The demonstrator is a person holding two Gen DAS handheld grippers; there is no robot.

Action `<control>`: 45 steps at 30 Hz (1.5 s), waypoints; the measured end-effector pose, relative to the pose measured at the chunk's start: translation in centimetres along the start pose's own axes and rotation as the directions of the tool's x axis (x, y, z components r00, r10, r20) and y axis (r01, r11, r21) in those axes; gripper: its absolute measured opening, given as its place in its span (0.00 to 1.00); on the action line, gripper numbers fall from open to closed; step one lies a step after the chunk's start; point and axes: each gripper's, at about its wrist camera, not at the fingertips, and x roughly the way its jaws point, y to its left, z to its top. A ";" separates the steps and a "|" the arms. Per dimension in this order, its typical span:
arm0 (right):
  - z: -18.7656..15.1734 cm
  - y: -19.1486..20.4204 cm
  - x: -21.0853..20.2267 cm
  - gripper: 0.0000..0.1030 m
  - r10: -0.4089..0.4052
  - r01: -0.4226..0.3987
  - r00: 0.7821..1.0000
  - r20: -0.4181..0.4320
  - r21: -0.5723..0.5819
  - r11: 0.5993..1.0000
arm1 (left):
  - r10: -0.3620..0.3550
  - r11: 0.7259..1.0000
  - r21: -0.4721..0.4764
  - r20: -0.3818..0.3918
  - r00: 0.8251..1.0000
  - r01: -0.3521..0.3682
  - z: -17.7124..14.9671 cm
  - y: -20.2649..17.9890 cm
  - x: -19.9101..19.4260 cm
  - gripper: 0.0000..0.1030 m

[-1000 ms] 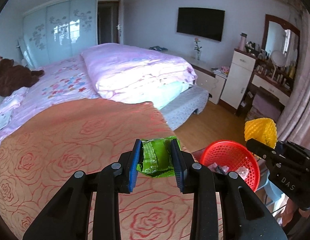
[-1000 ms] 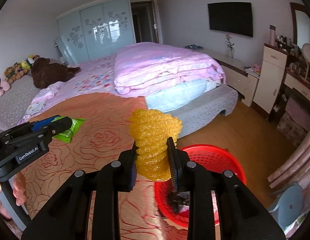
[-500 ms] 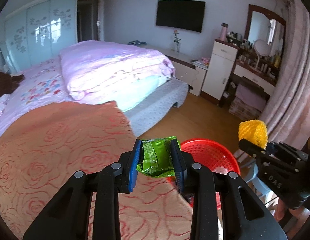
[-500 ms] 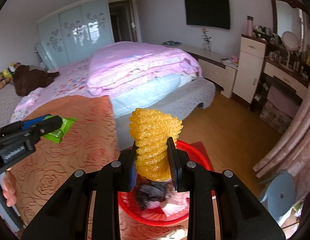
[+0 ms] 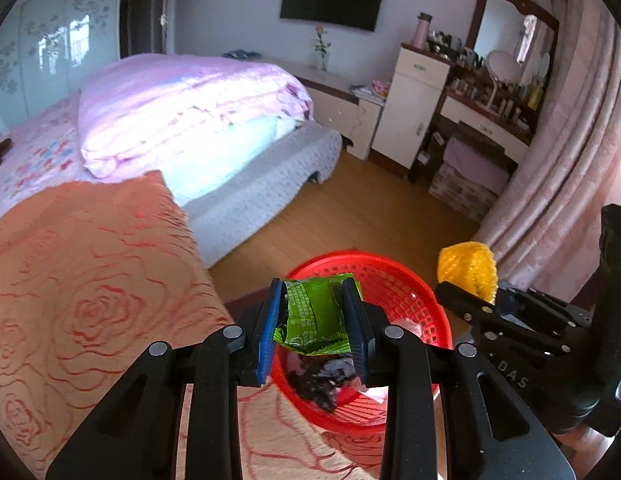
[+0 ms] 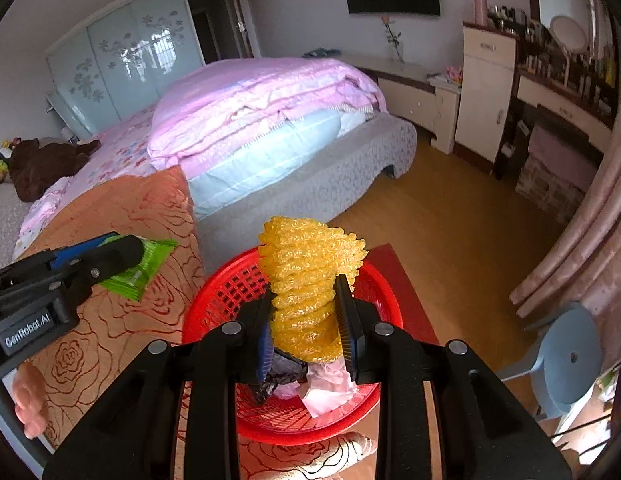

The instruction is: Collect trash

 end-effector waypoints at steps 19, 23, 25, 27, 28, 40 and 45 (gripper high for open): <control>-1.1 -1.0 3.3 0.26 -0.025 0.026 0.997 -0.070 0.010 1.000 | -0.048 0.998 -0.032 -0.060 0.997 0.046 -0.8 0.3 2.7 0.62; -1.5 -0.6 4.0 0.26 -0.018 0.017 0.997 -0.081 -0.005 1.000 | -0.017 0.999 -0.033 -0.035 0.999 0.016 -0.7 0.9 1.8 0.66; -1.7 -0.4 4.4 0.27 -0.012 0.011 0.996 -0.089 -0.010 1.000 | -0.003 0.999 -0.035 -0.023 1.000 0.003 -0.7 1.1 1.4 0.66; -2.0 -0.2 4.8 0.35 -0.006 0.005 0.995 -0.095 -0.014 1.000 | 0.005 0.999 -0.036 -0.013 1.000 -0.006 -0.7 1.3 1.1 0.66; -2.0 -0.2 5.0 0.38 -0.005 0.004 0.996 -0.094 -0.012 1.000 | 0.010 0.999 -0.036 -0.007 1.000 -0.011 -0.6 1.4 0.9 0.66; -2.2 0.0 4.6 0.69 -0.013 0.013 0.999 -0.047 0.002 1.000 | 0.054 0.998 -0.034 0.043 0.998 -0.052 -0.4 1.3 -0.9 0.70; -2.4 -0.6 4.2 0.86 -0.055 0.056 0.998 -0.020 0.036 0.998 | 0.080 0.997 -0.027 0.063 0.995 -0.078 -0.6 1.3 -1.7 0.73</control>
